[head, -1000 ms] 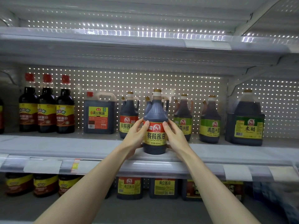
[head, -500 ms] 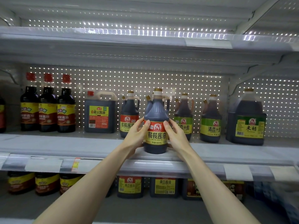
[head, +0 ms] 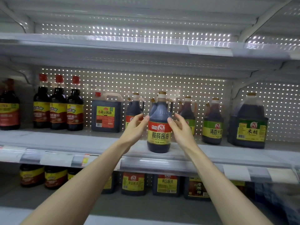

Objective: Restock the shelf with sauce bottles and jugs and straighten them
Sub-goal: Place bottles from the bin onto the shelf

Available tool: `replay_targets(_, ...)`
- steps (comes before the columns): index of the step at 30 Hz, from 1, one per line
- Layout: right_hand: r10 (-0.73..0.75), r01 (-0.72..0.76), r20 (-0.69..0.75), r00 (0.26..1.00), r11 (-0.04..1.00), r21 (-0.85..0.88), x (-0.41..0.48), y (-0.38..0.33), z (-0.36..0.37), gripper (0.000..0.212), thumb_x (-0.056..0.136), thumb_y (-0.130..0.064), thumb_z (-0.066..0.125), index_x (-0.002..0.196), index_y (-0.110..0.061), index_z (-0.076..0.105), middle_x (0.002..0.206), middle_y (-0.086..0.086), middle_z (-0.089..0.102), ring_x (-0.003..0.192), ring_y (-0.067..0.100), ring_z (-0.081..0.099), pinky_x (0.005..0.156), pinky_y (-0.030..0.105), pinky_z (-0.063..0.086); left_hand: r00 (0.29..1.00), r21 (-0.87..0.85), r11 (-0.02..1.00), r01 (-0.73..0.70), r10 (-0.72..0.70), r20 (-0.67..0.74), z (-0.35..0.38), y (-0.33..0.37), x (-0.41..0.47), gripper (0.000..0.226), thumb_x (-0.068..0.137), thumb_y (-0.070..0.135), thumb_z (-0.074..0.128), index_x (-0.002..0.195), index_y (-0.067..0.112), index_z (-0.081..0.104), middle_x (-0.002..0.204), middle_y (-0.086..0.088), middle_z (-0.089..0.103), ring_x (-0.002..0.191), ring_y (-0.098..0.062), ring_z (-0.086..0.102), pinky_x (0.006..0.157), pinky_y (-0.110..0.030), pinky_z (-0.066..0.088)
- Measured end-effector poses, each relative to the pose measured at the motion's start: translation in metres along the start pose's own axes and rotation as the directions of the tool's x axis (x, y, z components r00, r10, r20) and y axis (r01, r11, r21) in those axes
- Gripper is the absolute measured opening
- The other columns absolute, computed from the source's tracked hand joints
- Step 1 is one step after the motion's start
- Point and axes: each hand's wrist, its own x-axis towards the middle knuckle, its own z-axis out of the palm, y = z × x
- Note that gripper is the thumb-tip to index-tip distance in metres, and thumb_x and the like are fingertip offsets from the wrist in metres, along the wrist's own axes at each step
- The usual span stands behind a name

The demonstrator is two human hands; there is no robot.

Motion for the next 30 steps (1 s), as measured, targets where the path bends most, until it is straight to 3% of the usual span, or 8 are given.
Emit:
replay_targets(2, -0.034, 0.034, 0.006, 0.999, 0.999, -0.029, -0.008, -0.013, 0.000, 0.058, 0.097, -0.034, 0.050, 0.150, -0.022, 0.028, 0.150, 0.004, 0.038, 0.129, 0.018, 0.043, 0.087, 0.026, 0.043, 1.000, 0.014, 1.000, -0.026, 0.027, -0.005, -0.008, 0.006, -0.012, 0.056, 0.097, 0.044, 0.046, 0.146, 0.020, 0.034, 0.139, -0.002, 0.048, 0.117, -0.013, 0.049, 0.087, -0.029, 0.041)
replay_targets(4, -0.070, 0.070, -0.002, 0.998, 0.997, -0.044, -0.018, -0.027, 0.003, 0.057, 0.097, -0.035, 0.051, 0.149, -0.022, 0.030, 0.149, 0.002, 0.040, 0.121, 0.013, 0.045, 0.087, 0.028, 0.045, 0.998, 0.043, 0.997, -0.064, 0.064, -0.015, -0.020, 0.013, -0.026, 0.058, 0.095, 0.045, 0.049, 0.145, 0.019, 0.036, 0.137, -0.003, 0.050, 0.120, -0.015, 0.050, 0.094, -0.031, 0.045)
replay_targets(6, -0.098, 0.098, -0.005, 0.995, 0.993, -0.062, -0.031, -0.043, 0.012, 0.055, 0.096, -0.038, 0.052, 0.147, -0.022, 0.035, 0.146, 0.001, 0.044, 0.122, 0.014, 0.047, 0.096, 0.035, 0.047, 0.995, 0.066, 0.993, -0.097, 0.098, -0.020, -0.037, 0.022, -0.043, 0.061, 0.093, 0.047, 0.052, 0.144, 0.018, 0.038, 0.133, -0.003, 0.054, 0.120, -0.016, 0.052, 0.098, -0.033, 0.046)
replay_targets(8, -0.124, 0.124, 0.005, 0.992, 0.989, -0.085, -0.047, -0.058, 0.027, 0.053, 0.095, -0.040, 0.053, 0.143, -0.022, 0.040, 0.140, 0.000, 0.049, 0.124, 0.015, 0.049, 0.102, 0.037, 0.044, 0.991, 0.088, 0.988, -0.130, 0.131, -0.012, -0.059, 0.030, -0.065, 0.062, 0.090, 0.048, 0.055, 0.143, 0.019, 0.039, 0.127, 0.001, 0.057, 0.116, -0.013, 0.055, 0.093, -0.029, 0.047)
replay_targets(12, -0.171, 0.173, 0.060, 0.983, 0.984, -0.031, -0.090, -0.093, 0.078, 0.045, 0.096, -0.037, 0.054, 0.137, -0.021, 0.047, 0.123, -0.007, 0.055, 0.116, 0.009, 0.051, 0.091, 0.022, 0.043, 0.982, 0.150, 0.973, -0.176, 0.184, -0.043, -0.118, 0.041, -0.115, 0.057, 0.089, 0.046, 0.057, 0.138, 0.021, 0.044, 0.117, 0.008, 0.060, 0.107, -0.004, 0.057, 0.092, -0.027, 0.047)
replay_targets(17, -0.200, 0.197, 0.120, 0.972, 0.980, 0.036, -0.161, -0.126, 0.183, 0.042, 0.096, -0.036, 0.055, 0.134, -0.019, 0.050, 0.127, 0.000, 0.058, 0.114, 0.011, 0.055, 0.099, 0.032, 0.046, 0.983, 0.236, 0.958, -0.161, 0.178, -0.053, -0.231, 0.035, -0.198, 0.054, 0.088, 0.047, 0.061, 0.136, 0.026, 0.044, 0.116, 0.010, 0.059, 0.107, 0.000, 0.056, 0.082, -0.013, 0.046)
replay_targets(22, -0.153, 0.121, 0.216, 0.964, 0.980, 0.156, -0.234, -0.152, 0.320, 0.039, 0.095, -0.038, 0.055, 0.131, -0.025, 0.050, 0.120, -0.007, 0.059, 0.120, 0.016, 0.055, 0.102, 0.038, 0.046, 0.987, 0.294, 0.952, -0.084, 0.121, -0.109, -0.371, 0.020, -0.286, 0.070, 0.076, 0.059, 0.061, 0.137, 0.029, 0.044, 0.120, 0.009, 0.058, 0.109, 0.000, 0.056, 0.092, -0.021, 0.046)
replay_targets(30, -0.144, 0.020, 0.413, 0.899, 0.957, 0.289, -0.320, -0.190, 0.503, 0.039, 0.096, -0.033, 0.054, 0.133, -0.018, 0.051, 0.121, -0.002, 0.062, 0.115, 0.013, 0.059, 0.095, 0.027, 0.049, 0.951, 0.366, 0.928, 0.072, 0.047, -0.305, -0.551, 0.003, -0.403, 0.064, 0.080, 0.056, 0.064, 0.136, 0.031, 0.045, 0.117, 0.007, 0.061, 0.107, -0.006, 0.059, 0.085, -0.020, 0.049)
